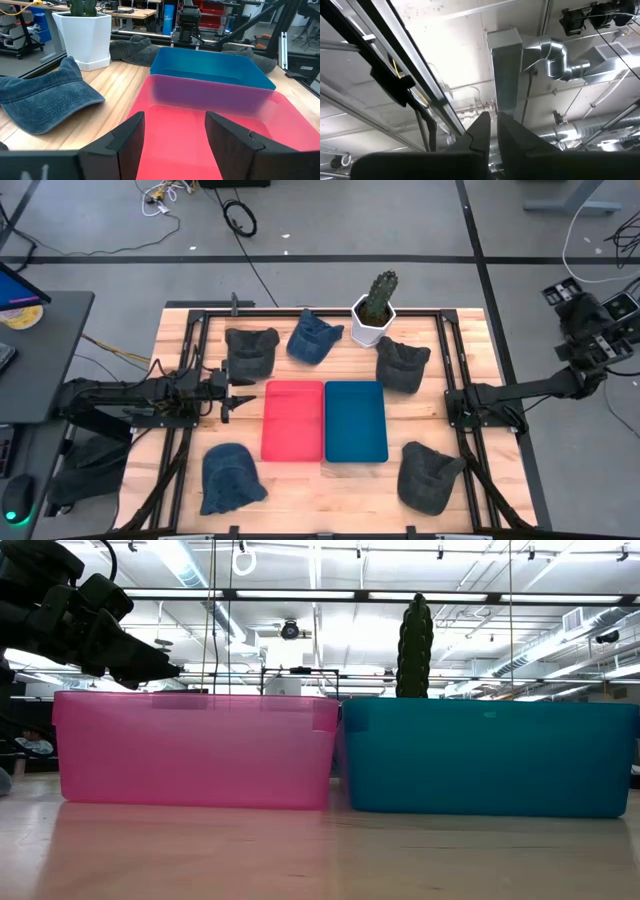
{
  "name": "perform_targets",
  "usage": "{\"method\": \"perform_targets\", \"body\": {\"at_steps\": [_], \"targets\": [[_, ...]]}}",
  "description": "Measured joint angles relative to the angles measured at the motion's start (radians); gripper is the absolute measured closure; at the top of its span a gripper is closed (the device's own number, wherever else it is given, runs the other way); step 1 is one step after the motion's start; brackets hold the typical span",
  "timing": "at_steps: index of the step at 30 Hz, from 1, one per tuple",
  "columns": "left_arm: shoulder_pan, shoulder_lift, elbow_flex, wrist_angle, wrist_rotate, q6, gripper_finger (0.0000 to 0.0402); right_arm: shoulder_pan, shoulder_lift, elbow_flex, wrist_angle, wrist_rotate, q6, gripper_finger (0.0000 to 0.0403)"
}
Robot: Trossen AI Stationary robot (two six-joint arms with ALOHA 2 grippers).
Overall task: Pick & Place hat
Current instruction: Put the bottom black cap into the blue bin
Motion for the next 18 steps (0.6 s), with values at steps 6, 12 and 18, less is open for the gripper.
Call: {"method": "perform_targets", "body": {"at_steps": [6, 12, 18], "targets": [[0.000, 0.000, 0.000, 0.000, 0.000, 0.000, 0.0188, 0.000, 0.000, 0.000, 0.000, 0.000, 0.000, 0.0364], [0.000, 0.000, 0.000, 0.000, 0.000, 0.000, 0.0188, 0.000, 0.016, -0.001, 0.178, -0.002, -0.059, 0.0364], [0.000, 0.000, 0.000, 0.000, 0.000, 0.000, 0.0188, 0.000, 0.129, 0.187, 0.086, -0.124, -0.184, 0.0364]]}}
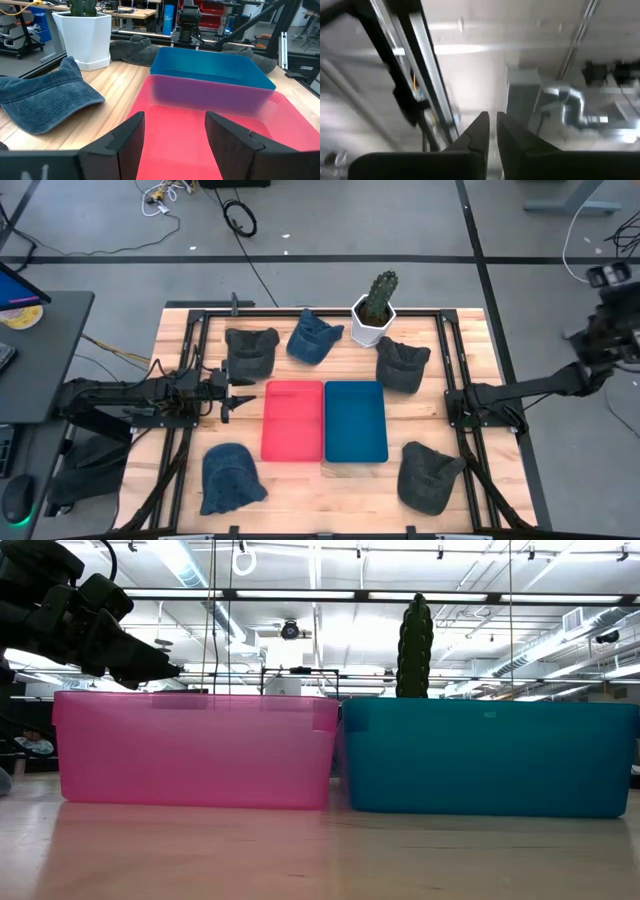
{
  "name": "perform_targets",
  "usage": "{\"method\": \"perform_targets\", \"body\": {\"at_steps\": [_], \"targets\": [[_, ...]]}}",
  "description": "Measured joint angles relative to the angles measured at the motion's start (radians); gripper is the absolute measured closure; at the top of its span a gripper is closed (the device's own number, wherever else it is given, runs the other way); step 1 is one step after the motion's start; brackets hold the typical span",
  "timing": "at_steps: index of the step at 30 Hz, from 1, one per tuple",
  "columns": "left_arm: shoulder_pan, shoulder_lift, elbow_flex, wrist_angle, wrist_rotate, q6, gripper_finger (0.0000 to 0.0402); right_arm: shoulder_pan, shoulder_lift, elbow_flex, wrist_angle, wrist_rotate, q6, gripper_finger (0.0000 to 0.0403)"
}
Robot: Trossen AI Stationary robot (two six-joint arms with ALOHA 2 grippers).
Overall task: Pick & Place hat
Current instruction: Put the bottom black cap into the blue bin
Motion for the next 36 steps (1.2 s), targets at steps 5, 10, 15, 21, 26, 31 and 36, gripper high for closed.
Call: {"method": "perform_targets", "body": {"at_steps": [5, 10, 15, 21, 26, 31, 36], "targets": [[0.000, 0.000, 0.000, 0.000, 0.000, 0.000, 0.0188, 0.001, 0.222, 0.376, -0.554, 0.126, 0.032, 0.0364], [0.000, 0.000, 0.000, 0.000, 0.000, 0.000, 0.0188, 0.000, 0.417, 0.669, -1.056, 0.241, 0.141, 0.0364], [0.000, 0.000, 0.000, 0.000, 0.000, 0.000, 0.0188, 0.000, 0.508, 0.717, -1.215, 0.237, 0.144, 0.0364], [0.000, 0.000, 0.000, 0.000, 0.000, 0.000, 0.0188, 0.000, 0.558, 0.686, -1.199, 0.225, 0.269, 0.0364], [0.000, 0.000, 0.000, 0.000, 0.000, 0.000, 0.0188, 0.000, 0.602, 0.680, -1.317, 0.036, 0.494, 0.0364], [0.000, 0.000, 0.000, 0.000, 0.000, 0.000, 0.0188, 0.009, 0.653, 0.679, -1.628, -0.219, 0.630, 0.0364], [0.000, 0.000, 0.000, 0.000, 0.000, 0.000, 0.0188, 0.105, 0.693, 0.607, -1.854, -0.070, 0.767, 0.0364]]}}
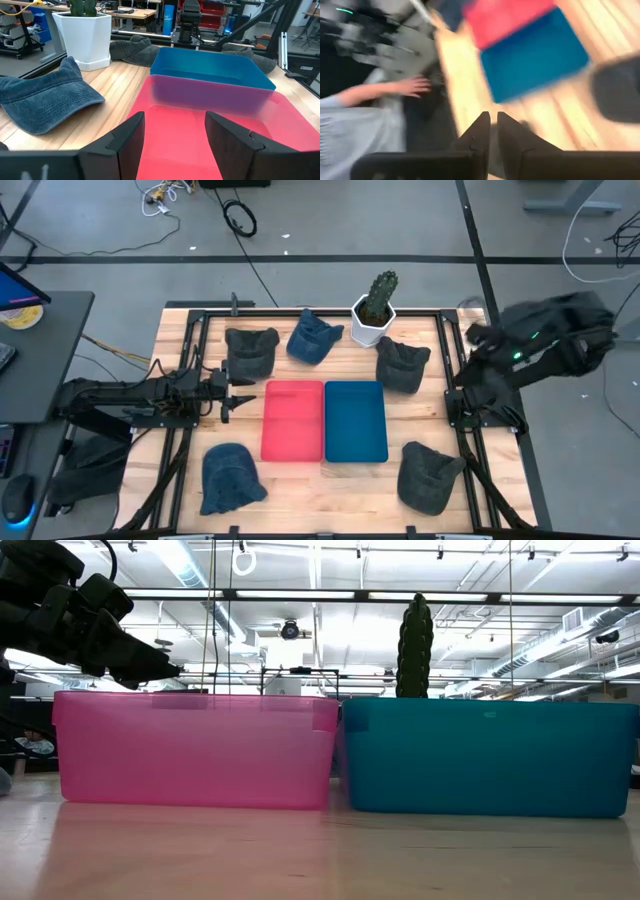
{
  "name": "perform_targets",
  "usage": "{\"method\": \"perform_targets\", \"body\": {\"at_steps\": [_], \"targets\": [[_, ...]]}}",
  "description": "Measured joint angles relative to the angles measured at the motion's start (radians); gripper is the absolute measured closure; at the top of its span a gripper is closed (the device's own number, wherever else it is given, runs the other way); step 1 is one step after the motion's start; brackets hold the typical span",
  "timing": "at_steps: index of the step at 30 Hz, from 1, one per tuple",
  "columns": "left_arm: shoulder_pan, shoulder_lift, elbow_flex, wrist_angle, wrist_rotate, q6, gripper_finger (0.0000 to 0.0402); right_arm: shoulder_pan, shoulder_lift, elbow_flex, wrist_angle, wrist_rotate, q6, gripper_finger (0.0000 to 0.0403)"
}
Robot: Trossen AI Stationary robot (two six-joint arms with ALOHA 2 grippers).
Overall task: Pick & Place hat
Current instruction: Put the bottom black cap into the blue bin
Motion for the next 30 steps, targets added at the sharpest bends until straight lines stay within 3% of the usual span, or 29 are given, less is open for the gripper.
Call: {"method": "perform_targets", "body": {"at_steps": [5, 11, 18, 24, 30], "targets": [[0.000, 0.000, 0.000, 0.000, 0.000, 0.000, 0.0188, 0.165, 0.017, -0.139, 0.054, 0.017, 0.122, 0.0364], [0.000, 0.000, 0.000, 0.000, 0.000, 0.000, 0.0188, 0.424, 0.056, -0.284, 0.039, 0.138, 0.359, 0.0364], [0.000, 0.000, 0.000, 0.000, 0.000, 0.000, 0.0188, 0.678, 0.103, -0.392, 0.144, 0.196, 0.582, 0.0364], [0.000, 0.000, 0.000, 0.000, 0.000, 0.000, 0.0188, 0.760, 0.106, -0.509, 0.237, 0.172, 0.624, 0.0364], [0.000, 0.000, 0.000, 0.000, 0.000, 0.000, 0.0188, 0.764, 0.105, -0.623, 0.329, 0.055, 0.635, 0.0364]]}}
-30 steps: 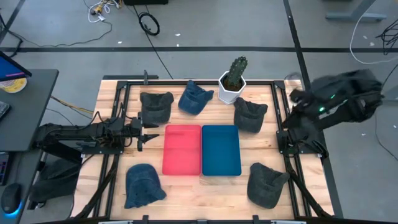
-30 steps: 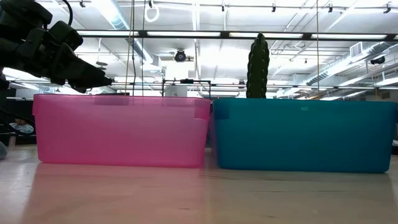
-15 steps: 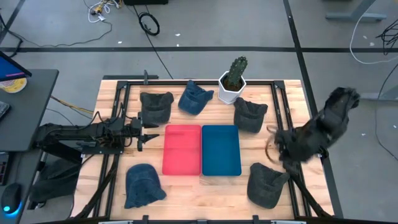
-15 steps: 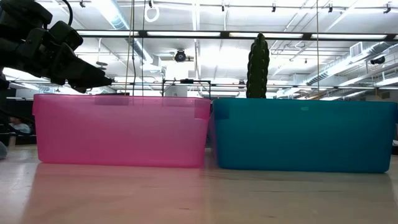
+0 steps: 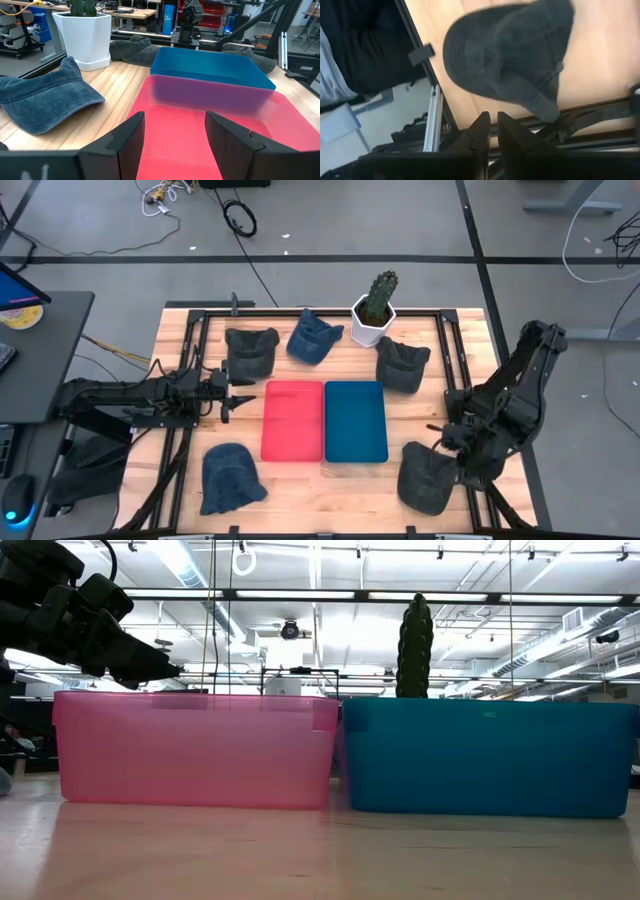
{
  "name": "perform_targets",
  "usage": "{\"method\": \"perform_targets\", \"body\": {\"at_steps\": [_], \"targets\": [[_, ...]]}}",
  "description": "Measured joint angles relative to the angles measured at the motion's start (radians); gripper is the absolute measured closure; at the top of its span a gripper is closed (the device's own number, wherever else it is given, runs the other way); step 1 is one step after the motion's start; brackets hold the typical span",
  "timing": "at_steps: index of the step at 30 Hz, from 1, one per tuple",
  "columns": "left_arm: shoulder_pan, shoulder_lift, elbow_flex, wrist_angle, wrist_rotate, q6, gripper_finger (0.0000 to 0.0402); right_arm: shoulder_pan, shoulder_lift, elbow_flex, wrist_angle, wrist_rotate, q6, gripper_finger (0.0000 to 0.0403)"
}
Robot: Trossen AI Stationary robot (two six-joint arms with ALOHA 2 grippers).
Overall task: Pick & Place hat
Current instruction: Put the bottom black cap into the blue bin
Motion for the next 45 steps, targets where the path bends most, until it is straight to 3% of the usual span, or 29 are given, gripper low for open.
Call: {"method": "perform_targets", "body": {"at_steps": [8, 13, 24, 31, 38, 45], "targets": [[0.000, 0.000, 0.000, 0.000, 0.000, 0.000, 0.0188, 0.000, 0.000, -0.163, 0.211, -0.038, 0.004, 0.0364], [0.000, 0.000, 0.000, 0.000, 0.000, 0.000, 0.0188, -0.040, 0.000, -0.266, 0.368, -0.121, -0.165, 0.0364], [0.000, 0.000, 0.000, 0.000, 0.000, 0.000, 0.0188, -0.047, 0.000, -0.423, 0.578, -0.096, -0.098, 0.0359], [0.000, 0.000, 0.000, 0.000, 0.000, 0.000, 0.0188, -0.052, -0.001, -0.460, 0.596, -0.074, -0.092, 0.0291], [0.000, 0.000, 0.000, 0.000, 0.000, 0.000, 0.0188, -0.052, 0.000, -0.572, 0.825, -0.072, -0.080, 0.0195], [0.000, 0.000, 0.000, 0.000, 0.000, 0.000, 0.0188, -0.052, 0.000, -0.695, 0.967, -0.079, -0.036, 0.0181]]}}
